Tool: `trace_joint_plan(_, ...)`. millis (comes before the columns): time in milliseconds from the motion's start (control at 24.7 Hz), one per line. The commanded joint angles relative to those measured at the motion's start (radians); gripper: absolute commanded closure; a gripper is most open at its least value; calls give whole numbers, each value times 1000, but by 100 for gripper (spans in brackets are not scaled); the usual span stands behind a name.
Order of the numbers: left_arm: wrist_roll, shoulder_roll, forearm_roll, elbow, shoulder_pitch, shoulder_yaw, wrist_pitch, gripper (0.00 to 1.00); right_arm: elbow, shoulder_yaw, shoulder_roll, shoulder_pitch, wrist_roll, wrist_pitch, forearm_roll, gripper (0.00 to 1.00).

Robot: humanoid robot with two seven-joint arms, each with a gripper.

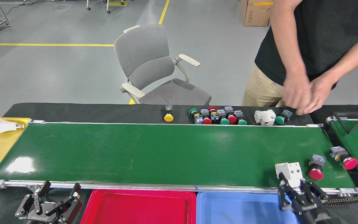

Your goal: Pick switch part from conveyor to tray

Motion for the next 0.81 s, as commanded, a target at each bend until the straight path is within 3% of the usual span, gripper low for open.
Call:
trace_joint_plan(0,4,10,4,-12,1,31,0,0,-29,-3,30,36,-70,-81,-4,14)
trace_joint_plan(41,4,10,4,-12,1,41,-3,0,-29,-5,45,51,-86,-121,-4,1)
trace_joint_plan(243,4,5,6,-15,3,47,0,0,-29,-80,65,60,-84,-133,-10,0)
trace_joint_plan(365,4,7,6,-15,1,47,2,0,-29,-111,147,39,-72,0,-8,0)
trace_joint_plan(486,4,12,6,-16,-3,44,-3,0,-27,-111,150,26,-14,145,-2,0)
trace_joint_plan(608,4,12,4,-15,-8,40,-3,0,-10,-109,148,-27,9,186,2,0)
trace_joint_plan(770,4,13,1,-12,-12,35,-4,0,39,-89,156,-132,62,220,88,0)
